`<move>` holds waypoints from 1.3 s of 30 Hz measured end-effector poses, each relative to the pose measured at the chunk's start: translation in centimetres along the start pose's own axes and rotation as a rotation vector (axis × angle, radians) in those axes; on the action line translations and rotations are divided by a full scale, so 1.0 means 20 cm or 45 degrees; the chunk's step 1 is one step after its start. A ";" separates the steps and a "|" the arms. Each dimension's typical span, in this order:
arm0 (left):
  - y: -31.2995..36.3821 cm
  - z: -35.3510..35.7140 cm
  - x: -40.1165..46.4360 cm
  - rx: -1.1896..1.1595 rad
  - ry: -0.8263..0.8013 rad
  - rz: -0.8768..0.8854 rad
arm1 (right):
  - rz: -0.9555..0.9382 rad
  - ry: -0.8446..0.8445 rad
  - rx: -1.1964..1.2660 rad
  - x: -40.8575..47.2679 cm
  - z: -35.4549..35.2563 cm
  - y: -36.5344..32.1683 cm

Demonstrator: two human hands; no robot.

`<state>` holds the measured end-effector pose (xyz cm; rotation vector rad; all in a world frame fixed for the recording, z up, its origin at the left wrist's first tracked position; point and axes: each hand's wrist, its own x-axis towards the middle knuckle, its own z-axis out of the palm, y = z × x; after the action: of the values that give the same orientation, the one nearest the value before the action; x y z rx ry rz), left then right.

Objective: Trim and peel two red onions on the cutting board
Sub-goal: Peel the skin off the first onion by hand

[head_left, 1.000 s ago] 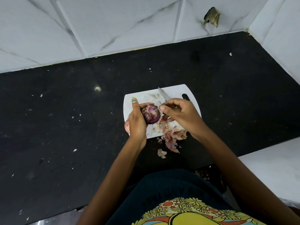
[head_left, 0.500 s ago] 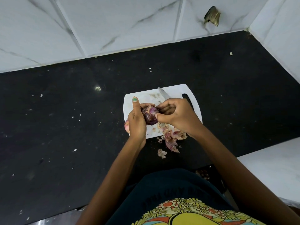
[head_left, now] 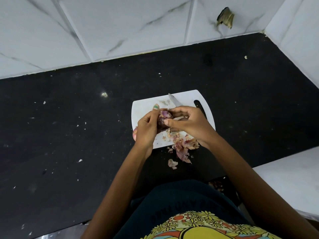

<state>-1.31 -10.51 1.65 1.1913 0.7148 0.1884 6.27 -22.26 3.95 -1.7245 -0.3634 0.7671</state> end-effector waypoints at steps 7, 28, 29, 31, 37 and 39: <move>0.04 -0.06 0.01 -0.202 -0.281 -0.188 | 0.100 0.029 0.337 -0.01 -0.04 -0.02; 0.08 -0.12 -0.01 -0.352 -0.366 -0.232 | 0.032 0.022 0.164 -0.02 -0.08 -0.07; 0.08 -0.12 -0.01 -0.332 -0.363 -0.217 | 0.019 -0.005 0.132 -0.03 -0.08 -0.07; 0.09 -0.12 -0.01 -0.277 -0.375 -0.184 | -0.012 -0.043 0.042 -0.04 -0.07 -0.08; 0.09 -0.14 -0.01 -0.197 -0.425 -0.182 | -0.056 0.007 -0.049 -0.04 -0.06 -0.09; 0.09 -0.15 -0.02 -0.245 -0.436 -0.194 | -0.041 -0.005 0.003 -0.04 -0.08 -0.09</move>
<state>-2.92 -7.73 2.79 0.9499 0.4716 -0.0730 6.98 -23.30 6.04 -1.7113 -0.3919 0.7470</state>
